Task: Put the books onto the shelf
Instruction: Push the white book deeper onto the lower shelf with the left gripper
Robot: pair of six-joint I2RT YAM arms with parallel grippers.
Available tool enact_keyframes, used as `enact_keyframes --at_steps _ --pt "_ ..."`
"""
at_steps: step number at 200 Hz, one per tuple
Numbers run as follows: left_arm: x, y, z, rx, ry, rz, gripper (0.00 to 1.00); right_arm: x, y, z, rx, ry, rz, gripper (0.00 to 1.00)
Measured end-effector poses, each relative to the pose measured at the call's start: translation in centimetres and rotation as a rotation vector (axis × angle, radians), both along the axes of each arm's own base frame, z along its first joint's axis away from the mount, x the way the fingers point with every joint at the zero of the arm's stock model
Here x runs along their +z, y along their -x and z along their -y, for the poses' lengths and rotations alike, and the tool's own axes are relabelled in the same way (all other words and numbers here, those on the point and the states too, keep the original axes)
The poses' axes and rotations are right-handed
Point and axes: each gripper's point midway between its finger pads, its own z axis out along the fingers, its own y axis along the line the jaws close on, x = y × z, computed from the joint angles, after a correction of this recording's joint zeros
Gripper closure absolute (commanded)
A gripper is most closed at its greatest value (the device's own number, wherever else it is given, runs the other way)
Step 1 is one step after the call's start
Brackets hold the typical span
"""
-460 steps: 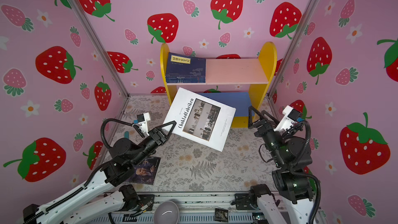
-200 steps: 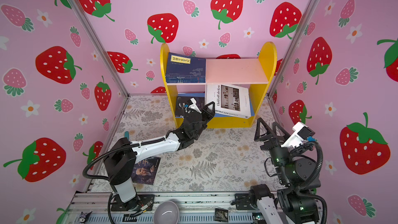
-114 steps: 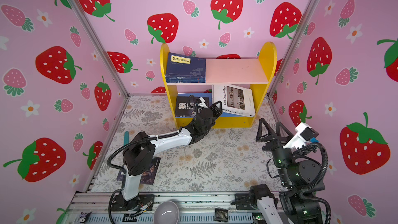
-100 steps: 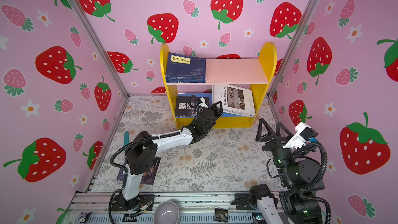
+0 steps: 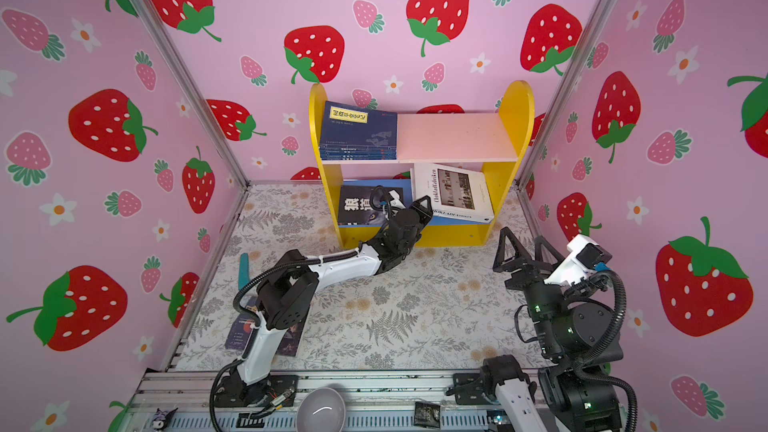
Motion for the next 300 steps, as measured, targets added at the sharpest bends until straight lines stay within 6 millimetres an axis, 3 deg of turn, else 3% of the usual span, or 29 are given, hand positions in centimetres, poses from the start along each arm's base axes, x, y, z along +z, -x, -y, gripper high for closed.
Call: enact_keyframes --at_steps 84,121,145,204,223,262,300 --pt "-0.2 -0.8 0.2 0.0 0.013 -0.019 0.78 -0.1 -0.2 0.1 -0.011 0.001 -0.007 0.0" --pt "-0.4 -0.7 0.4 0.001 0.016 -0.03 0.63 -0.2 -0.3 0.2 -0.016 0.001 -0.01 0.0" --pt "-0.5 -0.5 0.6 -0.012 0.029 -0.04 0.47 -0.5 -0.4 0.2 -0.019 0.002 -0.015 0.0" --pt "-2.6 2.4 3.2 -0.104 -0.003 -0.092 0.21 -1.7 -1.1 0.1 -0.024 0.007 -0.045 0.0" --pt "-3.6 2.9 3.3 -0.117 -0.023 -0.115 0.18 -1.9 -1.2 0.2 -0.028 0.007 -0.049 0.0" --pt "-2.8 3.1 2.2 -0.119 -0.064 -0.142 0.16 -2.3 -1.5 0.1 -0.03 0.005 -0.057 0.0" --pt "-2.6 2.9 1.0 -0.126 -0.117 -0.175 0.13 -4.6 -2.9 -0.3 -0.028 0.019 -0.101 0.0"
